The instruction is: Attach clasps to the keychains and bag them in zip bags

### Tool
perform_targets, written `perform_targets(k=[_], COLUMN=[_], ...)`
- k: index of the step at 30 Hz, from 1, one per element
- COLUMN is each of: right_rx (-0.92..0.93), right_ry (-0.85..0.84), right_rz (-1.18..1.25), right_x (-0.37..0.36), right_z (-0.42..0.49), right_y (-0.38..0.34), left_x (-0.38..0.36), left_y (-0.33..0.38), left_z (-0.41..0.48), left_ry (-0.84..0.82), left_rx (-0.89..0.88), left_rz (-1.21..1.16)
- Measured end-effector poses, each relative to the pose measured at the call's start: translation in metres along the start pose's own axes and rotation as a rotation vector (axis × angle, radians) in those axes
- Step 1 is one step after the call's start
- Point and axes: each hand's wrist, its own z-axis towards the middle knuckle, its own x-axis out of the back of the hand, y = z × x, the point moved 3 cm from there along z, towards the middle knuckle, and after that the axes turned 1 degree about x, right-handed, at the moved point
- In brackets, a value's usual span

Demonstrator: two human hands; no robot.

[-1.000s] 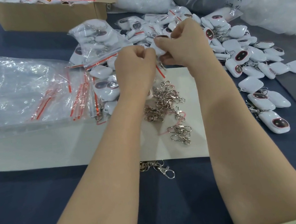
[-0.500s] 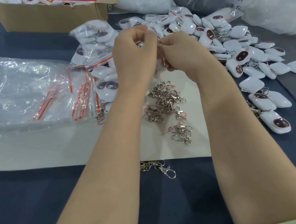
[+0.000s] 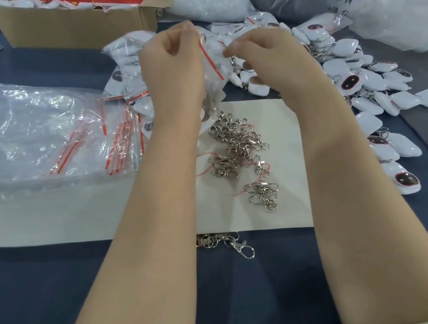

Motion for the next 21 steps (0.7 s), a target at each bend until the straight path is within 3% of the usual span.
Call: perform_targets(k=[3,5,8,12,15,18,21], right_rx=[-0.121,-0.068,0.035,0.015,0.029,0.021,-0.048], right_ry=[-0.297,-0.407,-0.278,-0.105,-0.018,0.056,0.129], right_rz=[0.204,0.178,0.156,0.635,0.818,0.895,0.827], right_x=[-0.004,-0.013,-0.02,-0.018,-0.01,0.0,0.005], right_z=[-0.007,-0.009,-0.005,-0.002,0.0,0.001,0.002], right_y=[0.002,0.0,-0.006,-0.008,-0.006,-0.004,0.001], left_x=[0.003,0.004,0.004,0.01,0.017,0.012,0.002], left_y=[0.003,0.006,0.007,0.007,-0.001,-0.01,-0.01], left_z=[-0.001,-0.002,-0.003,-0.003,0.0,-0.002,-0.008], left_ry=[0.032,0.064,0.064,0.049,0.075,-0.09,-0.255], left_rx=[0.042,0.079,0.103,0.018,0.025,0.156,0.143], left_rz=[-0.116,-0.174,-0.208,-0.091,0.105,0.154,0.142])
